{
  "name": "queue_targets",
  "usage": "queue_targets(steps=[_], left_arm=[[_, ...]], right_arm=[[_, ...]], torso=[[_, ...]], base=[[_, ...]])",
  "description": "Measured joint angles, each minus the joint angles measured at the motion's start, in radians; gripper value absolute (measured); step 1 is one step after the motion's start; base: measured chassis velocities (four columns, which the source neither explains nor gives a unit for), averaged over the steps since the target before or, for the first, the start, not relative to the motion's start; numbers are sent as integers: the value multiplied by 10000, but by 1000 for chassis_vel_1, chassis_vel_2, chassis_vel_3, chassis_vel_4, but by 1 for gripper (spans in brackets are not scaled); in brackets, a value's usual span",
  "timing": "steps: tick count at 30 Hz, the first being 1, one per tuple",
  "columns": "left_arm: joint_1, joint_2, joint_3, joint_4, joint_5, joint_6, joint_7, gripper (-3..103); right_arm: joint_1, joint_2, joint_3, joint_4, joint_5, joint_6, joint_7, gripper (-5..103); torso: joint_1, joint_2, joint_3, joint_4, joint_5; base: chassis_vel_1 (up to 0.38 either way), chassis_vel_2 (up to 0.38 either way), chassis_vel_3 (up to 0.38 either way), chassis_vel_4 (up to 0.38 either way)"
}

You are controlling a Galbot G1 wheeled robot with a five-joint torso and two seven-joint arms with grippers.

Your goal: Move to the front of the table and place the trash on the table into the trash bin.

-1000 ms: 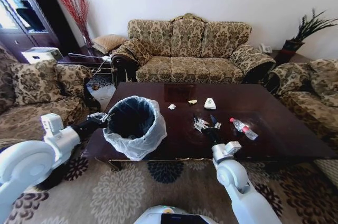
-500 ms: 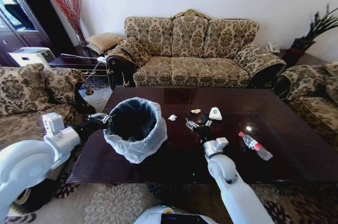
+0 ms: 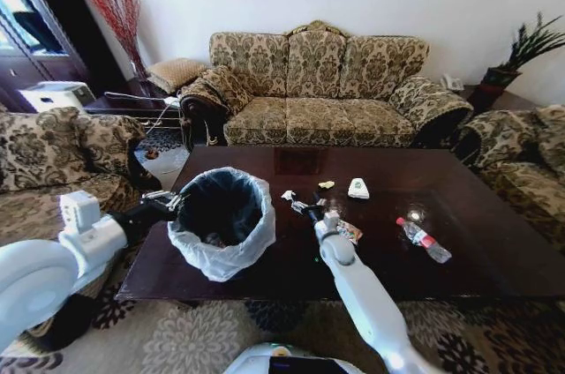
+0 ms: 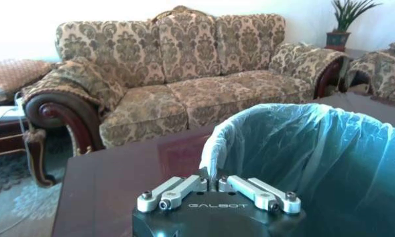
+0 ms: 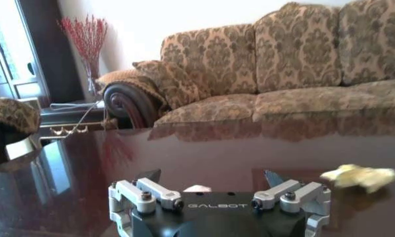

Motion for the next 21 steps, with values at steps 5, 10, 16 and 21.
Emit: queue_targets(steps=[5,10,16,21], left_arm=[[326,-342,-191,-49,186,-150,92,1],[478,-524,-291,-52,261,-253,154,1],[556,-695,-316,-52,262,-284,155,1],[652,-928,-334,-50,276,-367,154,1]], right_arm=[[186,316,-75,-441,17,111,-54,100],[565,649,-141,-1170,-256,240,-42,90],[786,803,-233,-1539,-462,227,-12,68],[912,964,-213,-1911,-603,116,204,46]], torso=[[-3,0,-2,3,-3],[-1,0,-1,-5,2],[0,0,-1,-3,0],[-1,0,-1,-2,1]], base=[[0,0,0,0],[0,0,0,0],[0,0,0,0],[0,0,0,0]])
